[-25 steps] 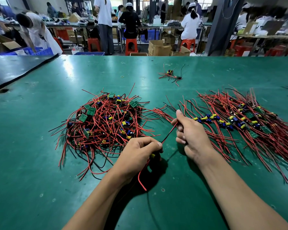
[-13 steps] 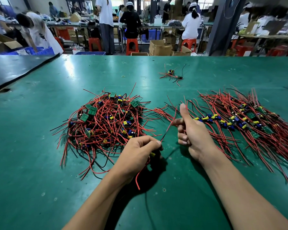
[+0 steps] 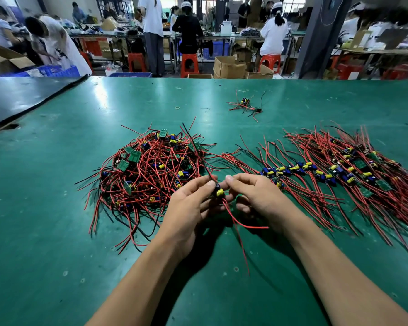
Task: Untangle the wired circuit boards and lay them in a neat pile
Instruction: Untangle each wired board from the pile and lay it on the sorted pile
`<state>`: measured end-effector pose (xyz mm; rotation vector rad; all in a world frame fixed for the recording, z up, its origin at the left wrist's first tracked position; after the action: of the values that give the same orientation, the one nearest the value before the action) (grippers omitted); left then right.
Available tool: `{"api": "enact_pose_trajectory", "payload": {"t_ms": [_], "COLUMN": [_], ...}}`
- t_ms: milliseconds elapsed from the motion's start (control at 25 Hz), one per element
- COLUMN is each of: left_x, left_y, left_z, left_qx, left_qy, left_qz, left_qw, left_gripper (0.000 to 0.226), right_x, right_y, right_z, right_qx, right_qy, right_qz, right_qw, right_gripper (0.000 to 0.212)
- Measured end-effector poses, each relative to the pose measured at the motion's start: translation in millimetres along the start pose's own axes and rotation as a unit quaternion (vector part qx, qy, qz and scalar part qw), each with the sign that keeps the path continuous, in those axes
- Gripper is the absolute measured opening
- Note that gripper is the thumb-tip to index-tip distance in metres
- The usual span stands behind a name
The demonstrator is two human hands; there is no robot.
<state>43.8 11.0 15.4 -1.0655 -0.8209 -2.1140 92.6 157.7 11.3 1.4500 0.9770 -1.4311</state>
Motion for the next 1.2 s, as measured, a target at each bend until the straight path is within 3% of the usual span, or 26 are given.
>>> {"api": "enact_pose_trajectory", "payload": {"t_ms": [160, 240, 360, 640, 760, 880, 1040, 1120, 1200], "left_x": [8, 11, 12, 7, 5, 6, 6, 3, 3], "left_y": [5, 5, 4, 3, 4, 6, 10, 10, 9], "left_z": [6, 4, 1, -3, -1, 1, 5, 6, 6], "left_qx": [-0.031, -0.013, 0.006, 0.011, -0.048, -0.114, -0.130, -0.108, -0.092], "left_qy": [-0.018, -0.018, 0.000, 0.024, 0.032, 0.055, 0.016, -0.027, -0.040], "left_qz": [0.061, 0.081, 0.079, 0.077, 0.062, -0.009, -0.073, -0.065, -0.055], "left_qw": [0.998, 0.996, 0.997, 0.997, 0.996, 0.992, 0.989, 0.992, 0.993], "left_gripper": [0.035, 0.024, 0.015, 0.020, 0.028, 0.035, 0.012, 0.025, 0.028], "right_x": [-4, -3, -6, -13, -13, -13, -12, -10, -8], "right_y": [2, 7, 10, 4, 4, 5, 11, 12, 9], "right_z": [-2, 4, 15, 18, 13, 8, 9, 13, 12], "right_qx": [-0.035, -0.064, -0.077, 0.016, 0.004, -0.046, -0.130, -0.146, -0.100], "right_qy": [0.004, 0.040, 0.059, -0.099, -0.171, -0.224, -0.197, -0.149, -0.099], "right_qz": [-0.024, -0.039, -0.064, -0.047, -0.019, 0.012, 0.035, 0.018, 0.012], "right_qw": [0.999, 0.996, 0.993, 0.994, 0.985, 0.973, 0.971, 0.978, 0.990], "right_gripper": [0.029, 0.041, 0.038, 0.039, 0.035, 0.038, 0.028, 0.024, 0.032]}}
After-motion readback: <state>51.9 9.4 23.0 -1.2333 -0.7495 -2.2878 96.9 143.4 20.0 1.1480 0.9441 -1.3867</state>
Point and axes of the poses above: each hand's wrist, its own y-axis away from the middle knuckle, its own z-axis out of the palm, x = y × z, the point moved 2 cm from there along -y, towards the middle knuckle, and after that the axes turned 5 degrees about -z, right-handed, at the moved point
